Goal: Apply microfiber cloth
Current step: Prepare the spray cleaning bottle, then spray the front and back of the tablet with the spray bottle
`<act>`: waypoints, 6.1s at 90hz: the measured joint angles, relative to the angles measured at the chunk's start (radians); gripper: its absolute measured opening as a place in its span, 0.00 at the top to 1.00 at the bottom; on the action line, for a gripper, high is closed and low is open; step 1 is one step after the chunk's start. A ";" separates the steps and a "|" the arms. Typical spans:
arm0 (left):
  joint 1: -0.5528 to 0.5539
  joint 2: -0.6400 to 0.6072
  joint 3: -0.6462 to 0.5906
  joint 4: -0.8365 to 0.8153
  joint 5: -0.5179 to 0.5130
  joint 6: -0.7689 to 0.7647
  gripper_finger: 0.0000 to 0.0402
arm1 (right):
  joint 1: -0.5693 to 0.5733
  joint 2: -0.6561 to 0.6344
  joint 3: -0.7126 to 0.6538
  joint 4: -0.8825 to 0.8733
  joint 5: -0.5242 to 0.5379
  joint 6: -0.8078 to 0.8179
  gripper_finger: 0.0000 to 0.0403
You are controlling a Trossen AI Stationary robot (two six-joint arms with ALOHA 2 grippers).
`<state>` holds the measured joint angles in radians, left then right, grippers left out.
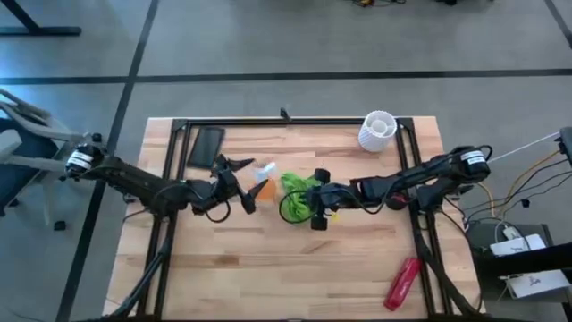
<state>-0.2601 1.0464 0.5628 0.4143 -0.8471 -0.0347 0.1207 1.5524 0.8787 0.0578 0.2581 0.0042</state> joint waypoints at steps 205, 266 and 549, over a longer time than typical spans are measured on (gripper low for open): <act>-0.022 0.662 0.166 -0.048 0.663 -0.053 0.23 | 0.203 0.021 -0.006 -0.389 -0.216 0.462 0.95; -0.049 0.700 0.145 0.116 0.788 -0.090 0.23 | 0.263 0.034 -0.017 -0.206 0.140 0.363 1.00; 0.395 0.277 -0.250 -0.430 0.425 -0.731 0.78 | 0.381 0.052 -0.035 -0.279 0.284 0.513 1.00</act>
<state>0.1349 1.3235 0.3126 -0.0154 -0.4222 -0.7660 0.5020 1.6047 0.8440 -0.2209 0.5423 0.5176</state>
